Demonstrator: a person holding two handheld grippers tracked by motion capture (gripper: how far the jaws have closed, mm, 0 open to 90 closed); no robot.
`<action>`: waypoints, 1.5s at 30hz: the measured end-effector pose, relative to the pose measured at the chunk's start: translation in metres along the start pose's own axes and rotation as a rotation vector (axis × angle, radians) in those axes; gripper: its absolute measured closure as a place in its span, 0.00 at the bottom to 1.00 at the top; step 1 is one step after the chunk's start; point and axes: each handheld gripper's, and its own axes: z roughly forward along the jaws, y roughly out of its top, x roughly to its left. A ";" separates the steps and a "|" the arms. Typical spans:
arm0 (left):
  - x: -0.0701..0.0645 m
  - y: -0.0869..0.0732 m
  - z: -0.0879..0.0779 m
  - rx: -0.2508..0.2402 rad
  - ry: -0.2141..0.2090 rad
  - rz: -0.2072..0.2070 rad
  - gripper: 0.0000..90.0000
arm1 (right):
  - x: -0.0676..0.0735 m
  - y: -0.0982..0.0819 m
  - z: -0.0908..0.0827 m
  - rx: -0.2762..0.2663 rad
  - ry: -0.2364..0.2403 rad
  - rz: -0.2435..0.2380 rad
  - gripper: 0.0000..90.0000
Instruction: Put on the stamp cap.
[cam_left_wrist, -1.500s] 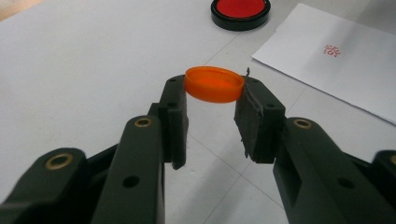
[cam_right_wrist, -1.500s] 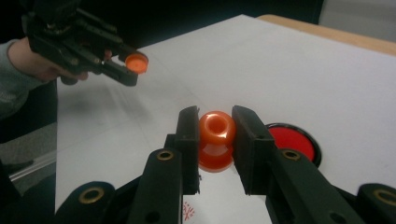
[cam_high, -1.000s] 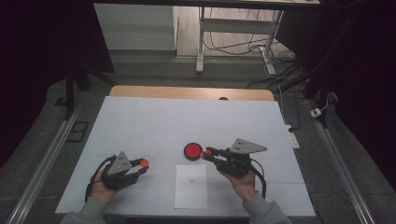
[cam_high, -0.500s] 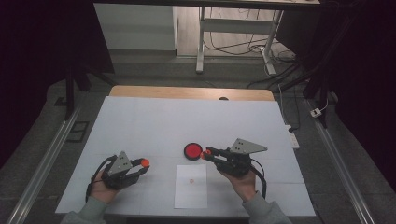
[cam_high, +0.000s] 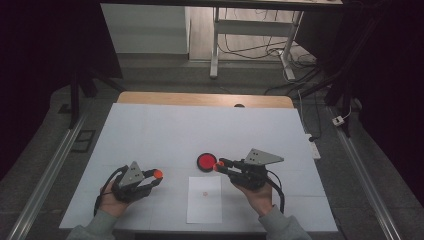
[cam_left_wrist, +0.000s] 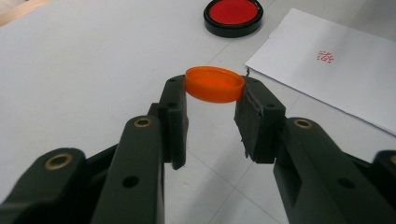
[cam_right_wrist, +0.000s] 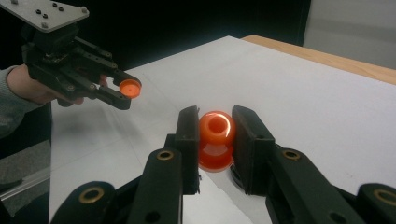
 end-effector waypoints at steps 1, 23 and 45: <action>-0.001 0.001 0.001 -0.001 -0.002 0.000 0.71 | 0.000 0.000 0.000 -0.001 -0.001 0.000 0.80; -0.008 0.024 0.021 -0.016 -0.066 0.020 0.71 | 0.000 0.000 0.000 -0.008 -0.009 -0.001 0.80; -0.017 0.040 0.039 -0.010 -0.109 0.049 0.71 | 0.001 -0.002 0.004 -0.001 0.011 0.007 0.80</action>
